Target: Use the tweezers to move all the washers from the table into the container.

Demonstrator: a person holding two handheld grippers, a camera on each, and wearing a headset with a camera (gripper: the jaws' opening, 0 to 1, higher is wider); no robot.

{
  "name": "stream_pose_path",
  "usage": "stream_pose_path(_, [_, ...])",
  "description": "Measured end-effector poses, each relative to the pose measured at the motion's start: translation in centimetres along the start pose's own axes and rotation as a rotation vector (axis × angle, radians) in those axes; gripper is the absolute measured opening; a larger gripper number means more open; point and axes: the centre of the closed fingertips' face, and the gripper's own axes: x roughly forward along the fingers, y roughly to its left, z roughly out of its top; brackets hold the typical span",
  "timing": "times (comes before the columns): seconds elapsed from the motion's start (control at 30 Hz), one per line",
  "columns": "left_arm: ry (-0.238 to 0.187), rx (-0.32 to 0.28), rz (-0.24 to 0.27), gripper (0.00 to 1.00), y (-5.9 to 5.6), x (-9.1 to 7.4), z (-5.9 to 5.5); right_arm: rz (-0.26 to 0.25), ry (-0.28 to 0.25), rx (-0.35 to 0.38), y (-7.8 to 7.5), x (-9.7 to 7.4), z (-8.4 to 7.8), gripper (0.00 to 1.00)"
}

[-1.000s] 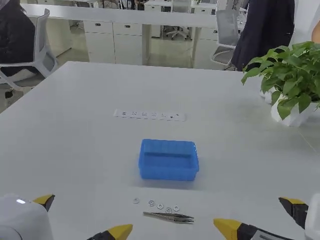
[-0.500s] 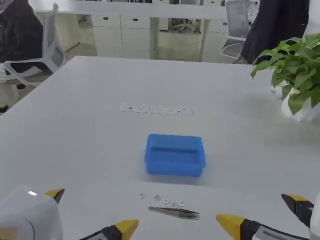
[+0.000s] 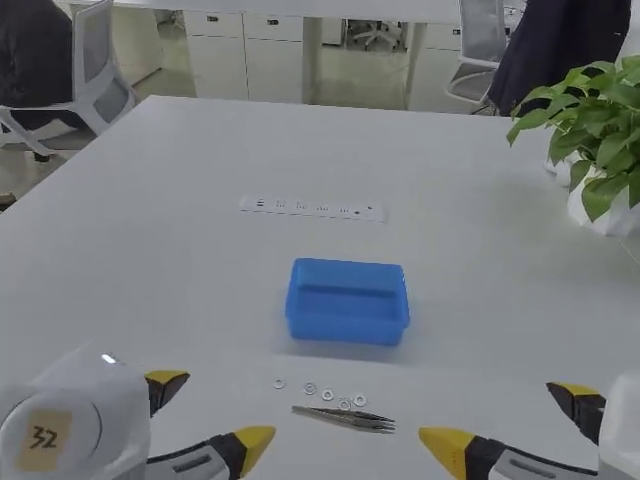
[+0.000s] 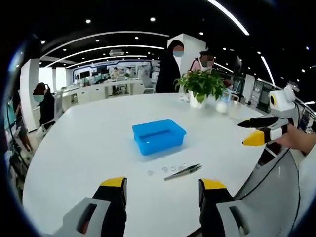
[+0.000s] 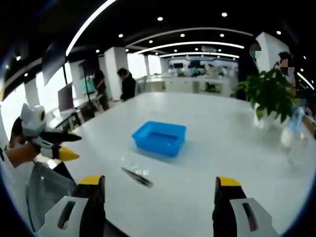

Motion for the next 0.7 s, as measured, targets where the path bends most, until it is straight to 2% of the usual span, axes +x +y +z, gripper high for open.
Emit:
stream_pose_path(0.03, [0.010, 0.013, -0.010, 0.50, -0.1, 0.2, -0.1, -0.001, -0.001, 0.001, -0.1, 0.0, 0.0, 0.91])
stream_pose_path(0.1, [0.053, 0.079, -0.037, 0.38, -0.3, 0.9, -0.7, -0.002, 0.002, 0.006, -0.3, 0.0, -0.2, 0.91])
stream_pose_path(0.2, [0.107, 0.138, -0.089, 0.31, -0.8, 2.3, -1.4, -0.004, 0.012, 0.015, -0.5, 0.0, -0.5, 0.90])
stream_pose_path(0.23, [0.111, 0.149, -0.103, 0.28, -1.0, 2.7, -1.4, -0.005, 0.013, 0.018, -0.5, 0.0, -0.6, 0.91])
stream_pose_path(0.47, [0.192, 0.221, -0.213, 0.19, -1.6, 5.8, -2.1, 0.002, 0.031, 0.031, -0.7, 0.6, -1.1, 0.90])
stream_pose_path(0.53, [0.212, 0.234, -0.228, 0.20, -1.7, 6.8, -2.3, 0.005, 0.041, 0.028, -0.7, 0.8, -1.3, 0.90])
stream_pose_path(0.6, [0.250, 0.251, -0.241, 0.21, -1.6, 7.9, -2.9, 0.007, 0.048, 0.025, -0.7, 1.1, -1.4, 0.90])
stream_pose_path(0.67, [0.281, 0.288, -0.265, 0.18, -1.5, 8.8, -3.4, 0.012, 0.054, 0.028, -0.7, 1.3, -1.5, 0.90])
stream_pose_path(0.7, [0.280, 0.301, -0.261, 0.17, -1.4, 9.2, -3.5, 0.014, 0.056, 0.030, -0.7, 1.4, -1.5, 0.90])
